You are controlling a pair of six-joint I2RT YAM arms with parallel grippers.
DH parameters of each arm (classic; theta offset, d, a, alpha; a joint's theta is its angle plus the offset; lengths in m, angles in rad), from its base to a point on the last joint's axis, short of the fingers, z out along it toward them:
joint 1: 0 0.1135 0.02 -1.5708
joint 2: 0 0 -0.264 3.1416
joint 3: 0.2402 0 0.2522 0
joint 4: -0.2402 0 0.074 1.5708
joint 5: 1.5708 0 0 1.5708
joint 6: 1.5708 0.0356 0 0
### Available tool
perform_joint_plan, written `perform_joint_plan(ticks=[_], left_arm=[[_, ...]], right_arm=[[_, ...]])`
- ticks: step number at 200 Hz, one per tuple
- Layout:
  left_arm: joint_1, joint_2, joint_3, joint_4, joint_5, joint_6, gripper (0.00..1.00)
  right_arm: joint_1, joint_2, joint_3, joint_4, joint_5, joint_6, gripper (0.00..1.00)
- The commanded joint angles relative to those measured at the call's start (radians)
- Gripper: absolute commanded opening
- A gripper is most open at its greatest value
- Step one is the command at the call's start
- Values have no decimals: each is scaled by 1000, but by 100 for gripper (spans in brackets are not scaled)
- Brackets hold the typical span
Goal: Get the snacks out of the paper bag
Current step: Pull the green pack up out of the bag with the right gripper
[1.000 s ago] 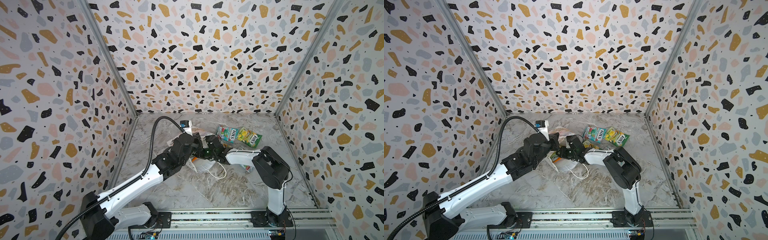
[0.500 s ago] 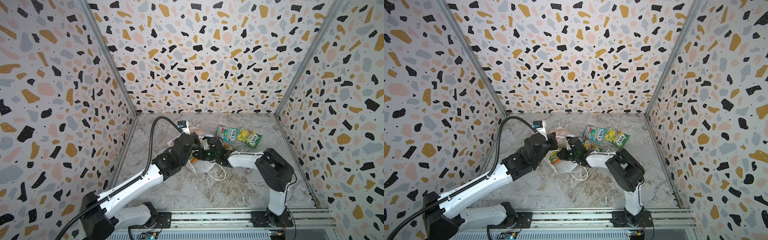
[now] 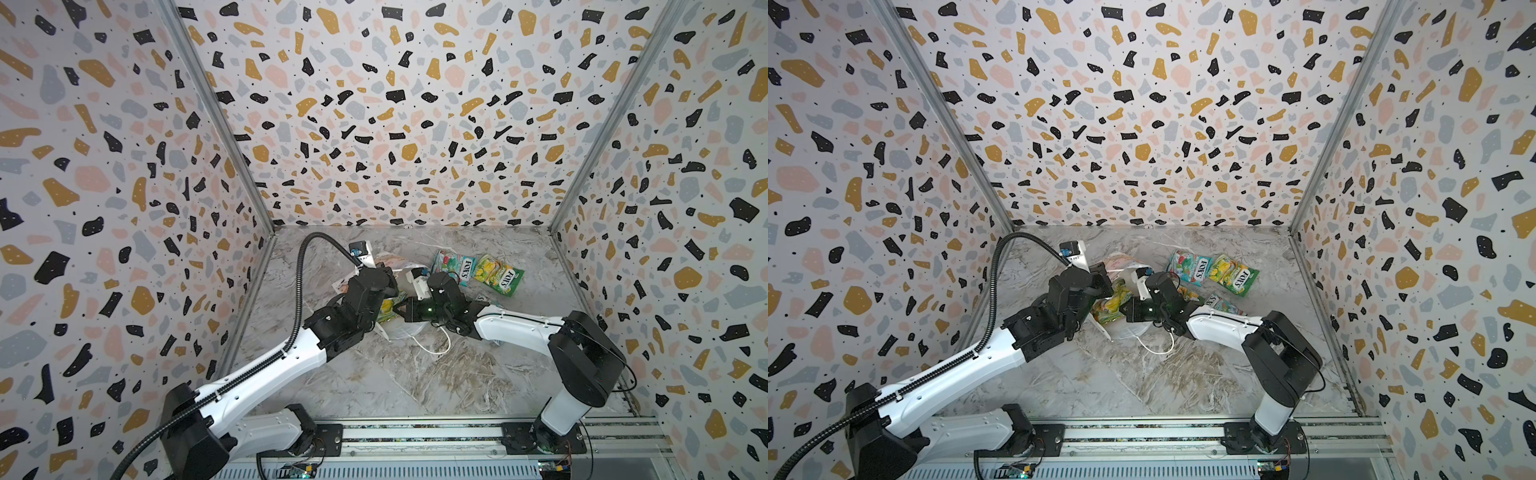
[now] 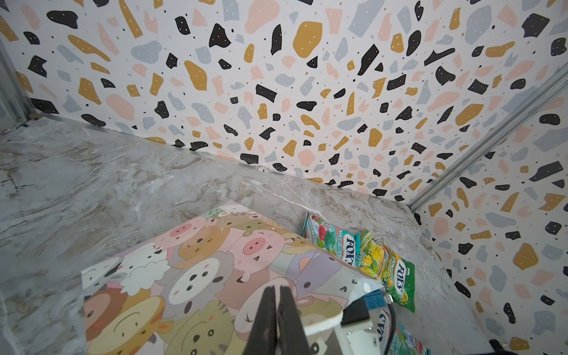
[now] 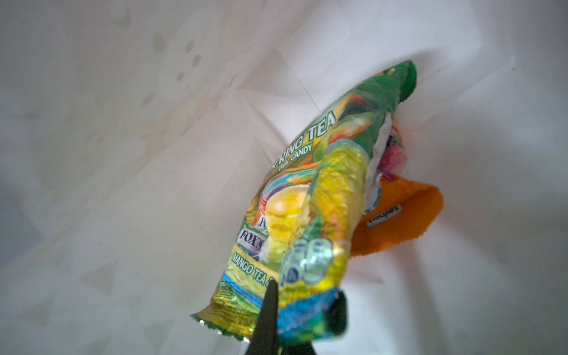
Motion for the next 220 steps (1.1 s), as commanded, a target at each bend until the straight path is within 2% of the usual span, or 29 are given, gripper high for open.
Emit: perform_joint_plan(ticks=[1, 67, 153, 220], left_arm=[[2, 4, 8, 6, -42, -6, 0], [2, 5, 5, 8, -36, -8, 0], [2, 9, 5, 6, -40, -17, 0], [1, 6, 6, -14, -65, -26, 0]], right_arm=[[-5, -89, -8, -36, 12, -65, 0], [-19, -263, -14, -132, -8, -185, 0], [-43, -461, 35, -232, -76, -257, 0], [-52, -594, 80, -314, -79, -299, 0]])
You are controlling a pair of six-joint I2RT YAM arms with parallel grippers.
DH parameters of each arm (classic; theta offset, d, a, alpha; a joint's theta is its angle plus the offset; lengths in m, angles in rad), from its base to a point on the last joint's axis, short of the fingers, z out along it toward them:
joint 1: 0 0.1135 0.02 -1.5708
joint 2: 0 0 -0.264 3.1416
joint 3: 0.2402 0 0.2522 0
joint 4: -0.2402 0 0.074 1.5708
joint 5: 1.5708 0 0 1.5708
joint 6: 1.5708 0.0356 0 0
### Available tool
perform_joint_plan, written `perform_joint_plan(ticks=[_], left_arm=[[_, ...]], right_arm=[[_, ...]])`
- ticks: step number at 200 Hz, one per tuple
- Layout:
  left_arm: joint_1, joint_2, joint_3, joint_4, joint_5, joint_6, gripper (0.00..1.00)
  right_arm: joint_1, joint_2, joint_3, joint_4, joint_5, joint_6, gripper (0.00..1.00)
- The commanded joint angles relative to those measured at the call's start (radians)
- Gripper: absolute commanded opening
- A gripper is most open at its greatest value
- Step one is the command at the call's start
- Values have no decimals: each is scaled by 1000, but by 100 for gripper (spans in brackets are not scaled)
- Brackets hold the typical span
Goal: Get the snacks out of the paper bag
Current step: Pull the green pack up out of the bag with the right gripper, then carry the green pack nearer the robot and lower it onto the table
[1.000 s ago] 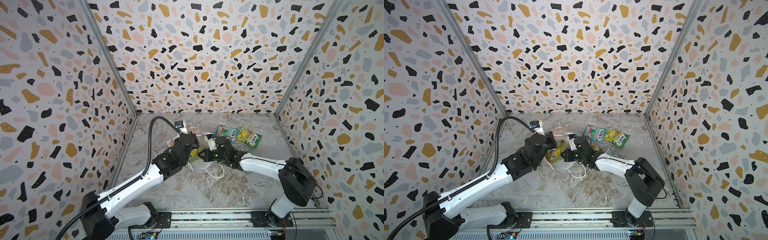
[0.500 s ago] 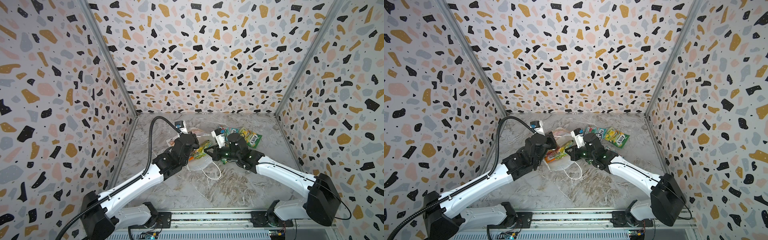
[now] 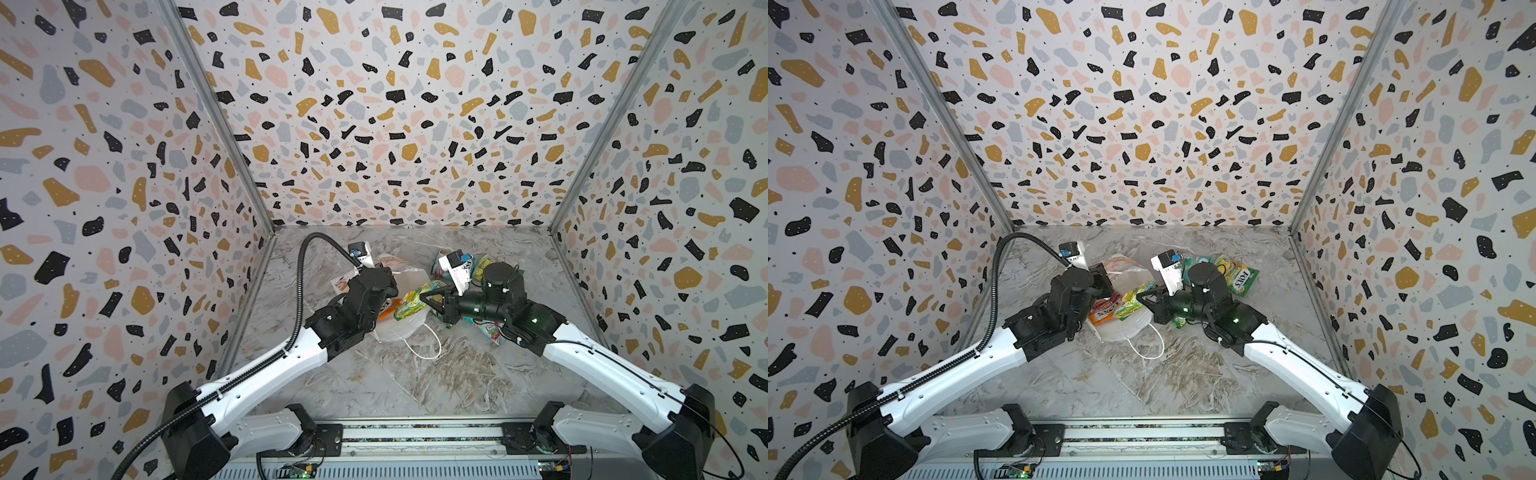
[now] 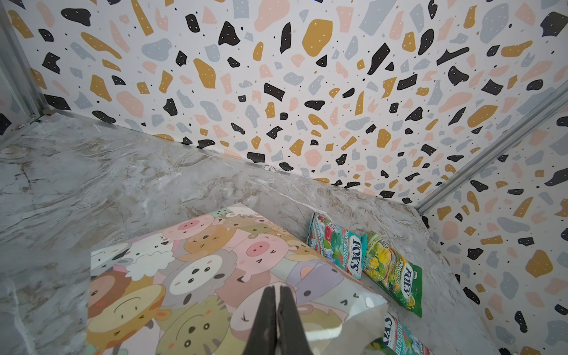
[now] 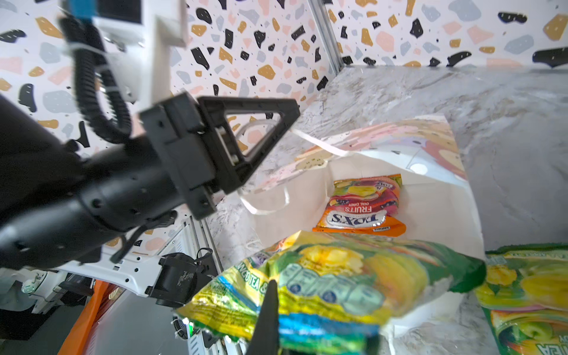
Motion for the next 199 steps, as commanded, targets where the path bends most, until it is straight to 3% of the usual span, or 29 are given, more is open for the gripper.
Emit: perform_joint_plan(ticks=[1, 76, 144, 199], left_arm=[[1, 0, 6, 0, -43, -7, 0], [1, -16, 4, -23, -64, -10, 0], [1, -53, 1, -37, -86, 4, 0], [2, -69, 11, -53, -100, 21, 0]], right_arm=[[-9, -69, 61, -9, -9, -36, 0], [-75, -168, 97, -129, 127, -66, 0], [-274, -209, -21, -229, 88, -94, 0], [-313, -252, -138, -289, 19, -178, 0]])
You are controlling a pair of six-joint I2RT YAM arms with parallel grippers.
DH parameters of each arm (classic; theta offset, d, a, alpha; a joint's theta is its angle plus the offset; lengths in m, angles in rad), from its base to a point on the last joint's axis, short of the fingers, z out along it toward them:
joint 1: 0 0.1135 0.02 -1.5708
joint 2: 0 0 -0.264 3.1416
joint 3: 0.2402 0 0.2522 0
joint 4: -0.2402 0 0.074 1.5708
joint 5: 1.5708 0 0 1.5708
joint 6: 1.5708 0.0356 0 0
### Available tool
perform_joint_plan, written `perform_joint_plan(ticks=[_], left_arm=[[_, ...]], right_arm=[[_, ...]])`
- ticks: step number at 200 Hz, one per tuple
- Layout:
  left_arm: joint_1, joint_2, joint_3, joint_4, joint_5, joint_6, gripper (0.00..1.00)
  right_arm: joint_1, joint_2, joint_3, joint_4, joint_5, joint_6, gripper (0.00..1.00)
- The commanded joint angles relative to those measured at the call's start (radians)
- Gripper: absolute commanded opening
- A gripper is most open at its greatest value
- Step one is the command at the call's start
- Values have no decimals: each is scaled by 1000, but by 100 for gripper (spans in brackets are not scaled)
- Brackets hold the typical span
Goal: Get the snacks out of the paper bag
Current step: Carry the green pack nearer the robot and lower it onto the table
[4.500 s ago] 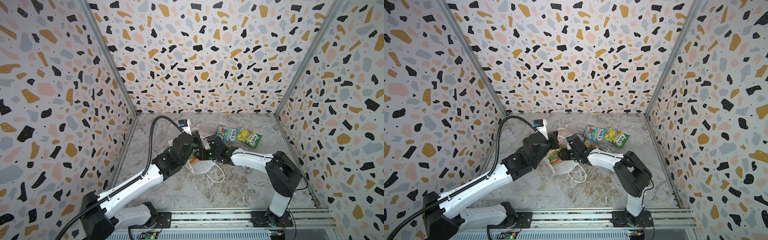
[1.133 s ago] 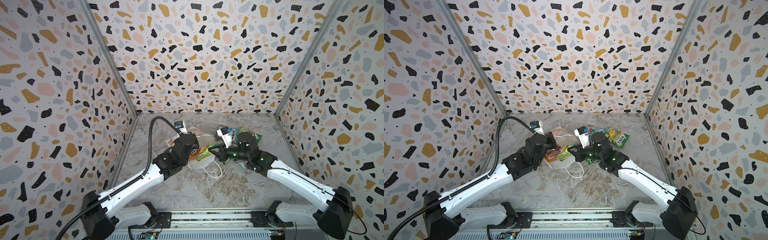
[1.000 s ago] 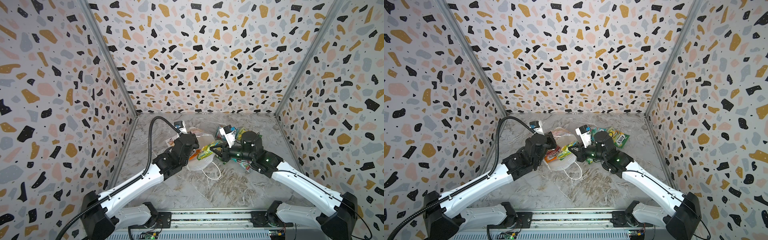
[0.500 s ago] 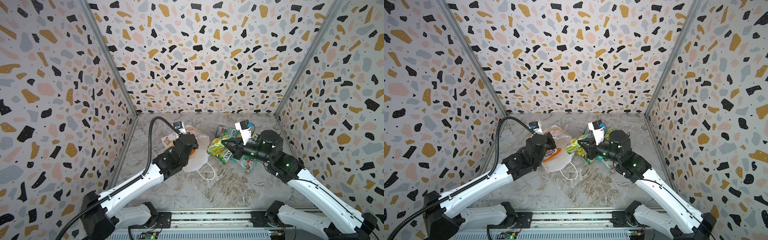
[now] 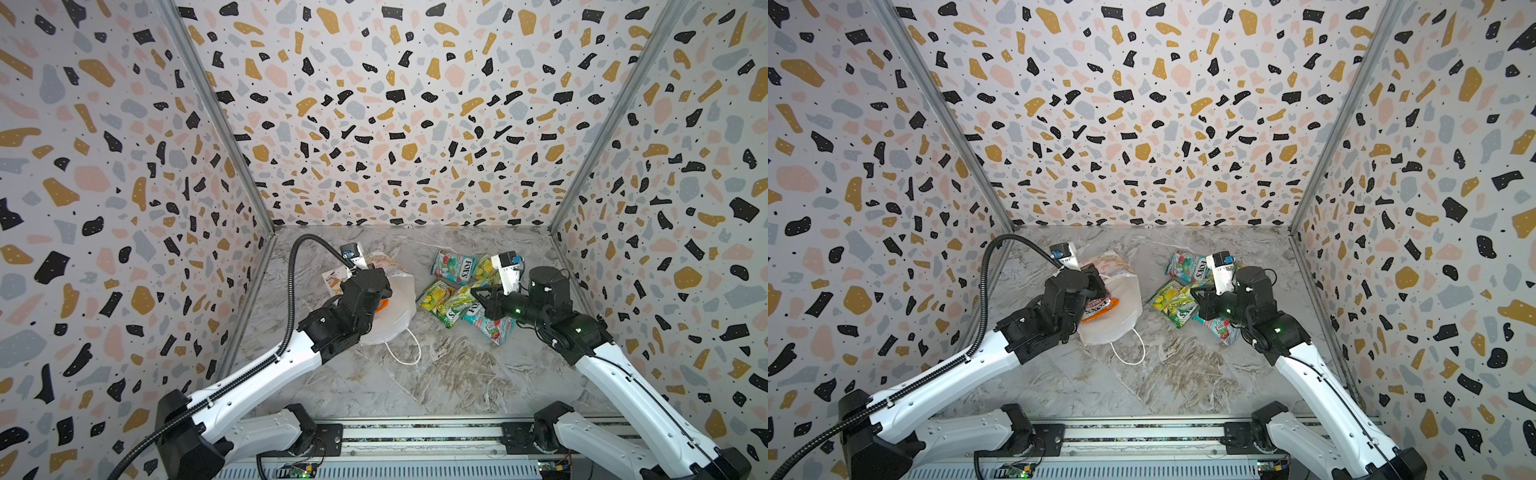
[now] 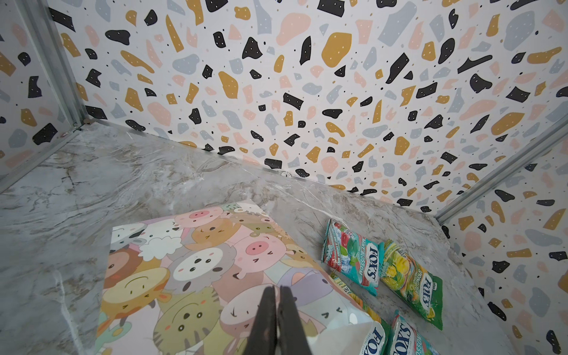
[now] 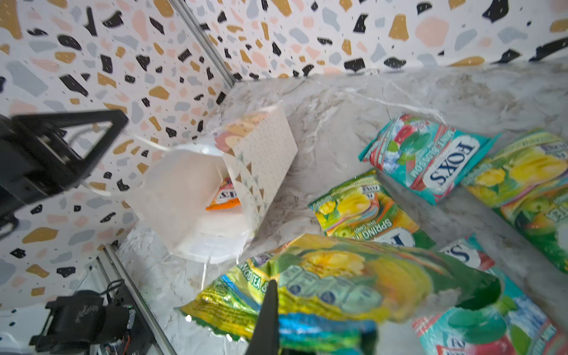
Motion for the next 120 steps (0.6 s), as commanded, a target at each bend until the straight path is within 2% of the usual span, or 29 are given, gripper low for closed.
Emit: perform_joint_plan(ticks=[1, 46, 86, 120], left_arm=[[2, -25, 12, 9, -34, 19, 0], [1, -25, 19, 10, -35, 21, 0], [1, -22, 19, 12, -30, 21, 0], [1, -27, 21, 6, -34, 20, 0]], right_arm=[[-4, -48, -18, -10, -53, -64, 0], [-4, -35, -98, 13, -236, -94, 0], [0, 10, -177, 153, -384, -53, 0], [61, 62, -228, 288, -409, -8, 0]])
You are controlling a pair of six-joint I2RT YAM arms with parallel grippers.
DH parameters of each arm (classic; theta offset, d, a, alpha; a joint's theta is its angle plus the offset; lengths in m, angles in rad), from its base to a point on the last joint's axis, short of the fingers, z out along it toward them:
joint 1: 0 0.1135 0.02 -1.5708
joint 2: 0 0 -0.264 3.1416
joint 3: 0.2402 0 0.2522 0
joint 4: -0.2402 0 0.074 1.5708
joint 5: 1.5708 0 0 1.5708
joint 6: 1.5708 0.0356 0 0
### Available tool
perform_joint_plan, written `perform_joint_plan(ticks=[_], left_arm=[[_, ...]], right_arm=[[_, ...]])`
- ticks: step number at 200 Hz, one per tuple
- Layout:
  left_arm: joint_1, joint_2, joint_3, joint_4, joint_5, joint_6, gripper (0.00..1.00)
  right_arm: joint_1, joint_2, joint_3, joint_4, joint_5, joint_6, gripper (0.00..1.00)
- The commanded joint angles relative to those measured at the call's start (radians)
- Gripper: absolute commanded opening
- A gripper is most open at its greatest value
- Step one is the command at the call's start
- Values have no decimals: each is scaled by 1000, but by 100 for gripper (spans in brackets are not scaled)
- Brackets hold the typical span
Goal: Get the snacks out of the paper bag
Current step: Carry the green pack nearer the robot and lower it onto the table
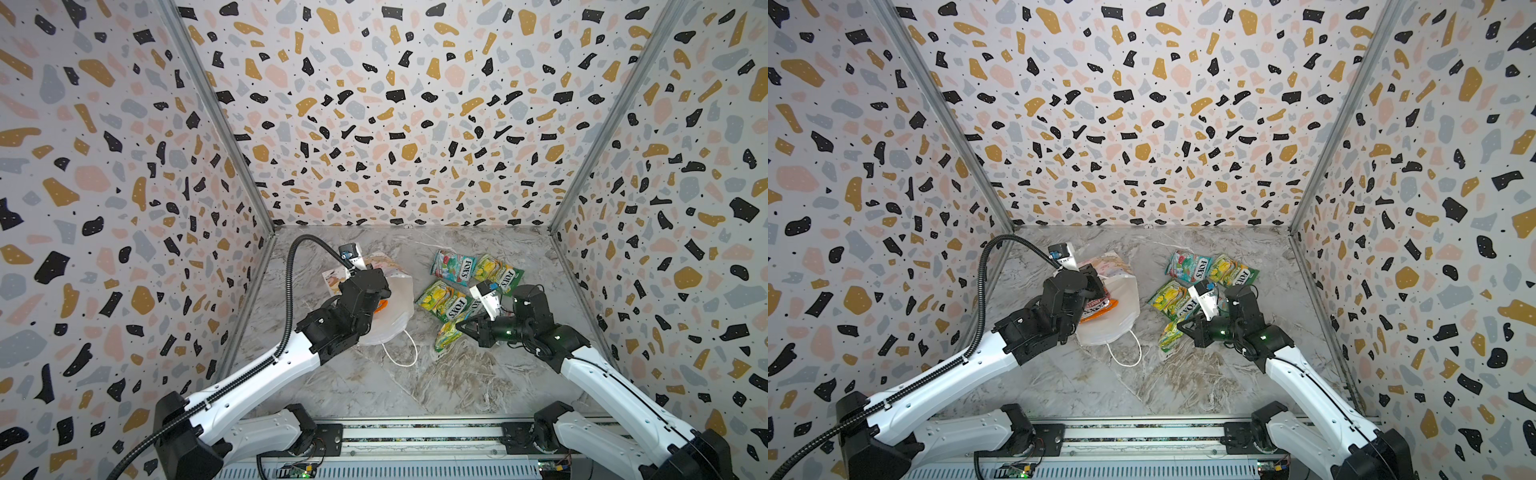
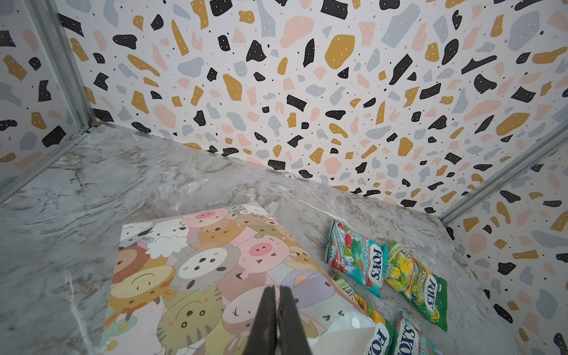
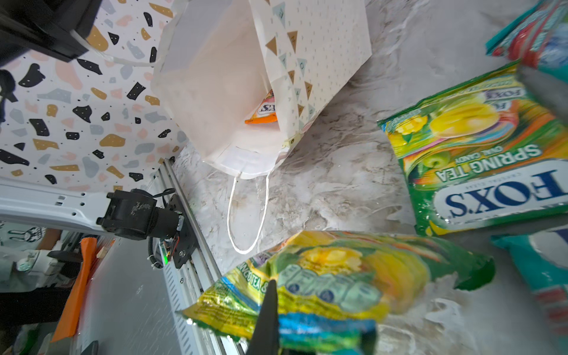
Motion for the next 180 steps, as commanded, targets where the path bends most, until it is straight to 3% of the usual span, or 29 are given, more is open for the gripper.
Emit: perform_joint_plan(ticks=[1, 75, 134, 180], left_arm=[[2, -18, 21, 21, -26, 18, 0], [1, -30, 23, 12, -28, 18, 0], [1, -35, 23, 5, -32, 19, 0], [1, -33, 20, 7, -24, 15, 0]], right_arm=[[43, 15, -6, 168, -71, 32, 0], [128, 173, -82, 490, -81, 117, 0], [131, 328, -102, 772, -147, 172, 0], [129, 411, -122, 729, -100, 98, 0]])
